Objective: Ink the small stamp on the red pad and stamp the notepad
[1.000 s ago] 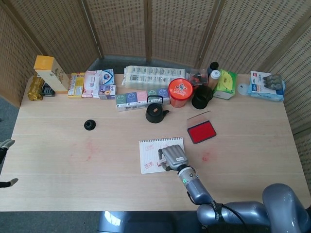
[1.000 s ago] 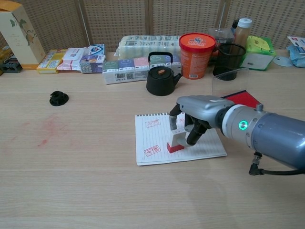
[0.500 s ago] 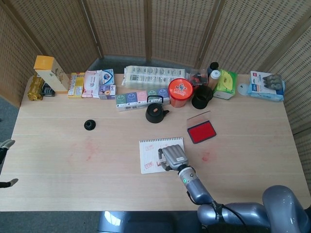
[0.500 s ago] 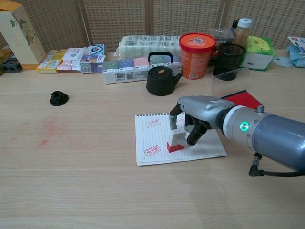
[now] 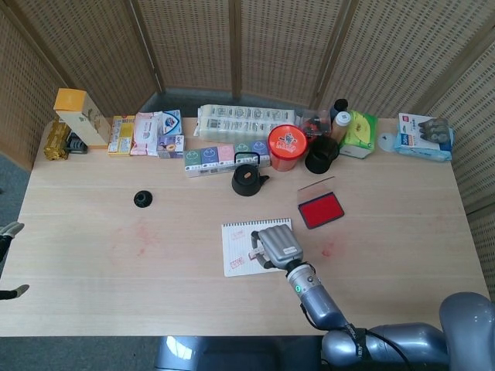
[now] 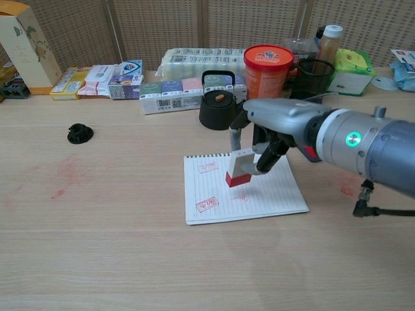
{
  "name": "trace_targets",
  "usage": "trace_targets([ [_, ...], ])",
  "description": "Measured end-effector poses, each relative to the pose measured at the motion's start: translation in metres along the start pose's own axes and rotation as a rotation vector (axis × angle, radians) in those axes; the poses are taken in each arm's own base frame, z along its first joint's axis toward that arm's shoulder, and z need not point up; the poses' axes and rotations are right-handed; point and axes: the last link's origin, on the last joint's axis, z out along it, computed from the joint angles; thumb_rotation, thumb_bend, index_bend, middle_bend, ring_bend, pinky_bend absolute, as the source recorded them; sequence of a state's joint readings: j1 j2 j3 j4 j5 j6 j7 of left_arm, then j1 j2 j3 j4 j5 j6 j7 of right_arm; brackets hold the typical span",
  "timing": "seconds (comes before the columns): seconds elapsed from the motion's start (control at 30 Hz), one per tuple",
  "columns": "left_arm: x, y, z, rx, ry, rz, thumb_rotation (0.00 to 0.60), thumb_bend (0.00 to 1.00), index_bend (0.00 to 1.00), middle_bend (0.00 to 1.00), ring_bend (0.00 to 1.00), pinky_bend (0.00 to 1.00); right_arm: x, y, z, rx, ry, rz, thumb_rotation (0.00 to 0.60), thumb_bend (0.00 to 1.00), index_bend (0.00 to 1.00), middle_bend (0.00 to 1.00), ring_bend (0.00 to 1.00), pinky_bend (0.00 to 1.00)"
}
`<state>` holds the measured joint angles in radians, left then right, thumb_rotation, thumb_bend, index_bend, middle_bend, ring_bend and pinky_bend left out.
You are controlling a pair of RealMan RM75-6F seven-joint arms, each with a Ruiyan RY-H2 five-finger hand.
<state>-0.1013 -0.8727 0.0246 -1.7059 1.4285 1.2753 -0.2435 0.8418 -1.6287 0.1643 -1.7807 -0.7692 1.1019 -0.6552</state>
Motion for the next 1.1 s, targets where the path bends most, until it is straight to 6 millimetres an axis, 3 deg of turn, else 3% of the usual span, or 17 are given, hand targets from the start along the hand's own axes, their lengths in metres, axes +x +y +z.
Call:
trace_targets([
  [0.17,0.000,0.000,0.000,0.001,0.000,0.002,0.600,0.00,0.00,0.00,0.00,0.10,0.008,0.006,-0.006,-0.016,0.008,-0.020,0.600,0.60,0.66,0.99,1.00,1.00],
  [0.63,-0.002,0.001,0.002,0.007,-0.005,0.009,0.600,0.00,0.00,0.00,0.00,0.10,-0.011,0.037,-0.013,-0.083,-0.049,-0.014,0.600,0.60,0.66,0.99,1.00,1.00],
  [1.1,-0.001,0.001,-0.001,-0.001,0.004,0.004,0.600,0.00,0.00,0.00,0.00,0.10,-0.016,0.047,-0.014,-0.103,-0.056,-0.001,0.600,0.61,0.66,1.00,1.00,1.00],
])
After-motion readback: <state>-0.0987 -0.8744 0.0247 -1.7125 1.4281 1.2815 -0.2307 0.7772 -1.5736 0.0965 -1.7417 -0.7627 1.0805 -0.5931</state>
